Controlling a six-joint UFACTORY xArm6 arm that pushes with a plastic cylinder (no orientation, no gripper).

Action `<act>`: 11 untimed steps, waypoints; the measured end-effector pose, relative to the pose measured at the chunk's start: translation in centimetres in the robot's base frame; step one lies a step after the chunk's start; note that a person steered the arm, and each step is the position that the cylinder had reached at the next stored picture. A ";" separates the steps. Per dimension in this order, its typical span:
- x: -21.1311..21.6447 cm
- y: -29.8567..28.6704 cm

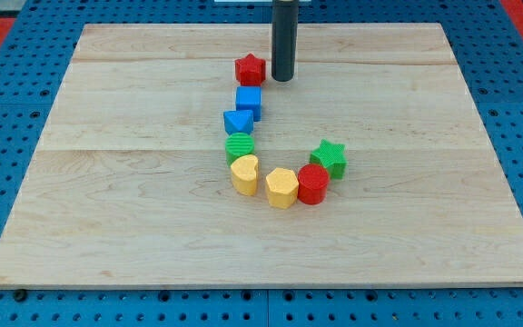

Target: Push the red star closer to the blue cube

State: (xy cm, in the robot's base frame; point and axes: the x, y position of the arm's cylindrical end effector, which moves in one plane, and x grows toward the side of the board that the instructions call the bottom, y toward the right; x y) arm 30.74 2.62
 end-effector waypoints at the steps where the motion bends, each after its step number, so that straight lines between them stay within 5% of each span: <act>1: -2.4 -0.4; 4: -5.1 -8.2; 11: -1.1 -5.3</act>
State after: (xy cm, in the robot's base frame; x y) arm 29.65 -2.71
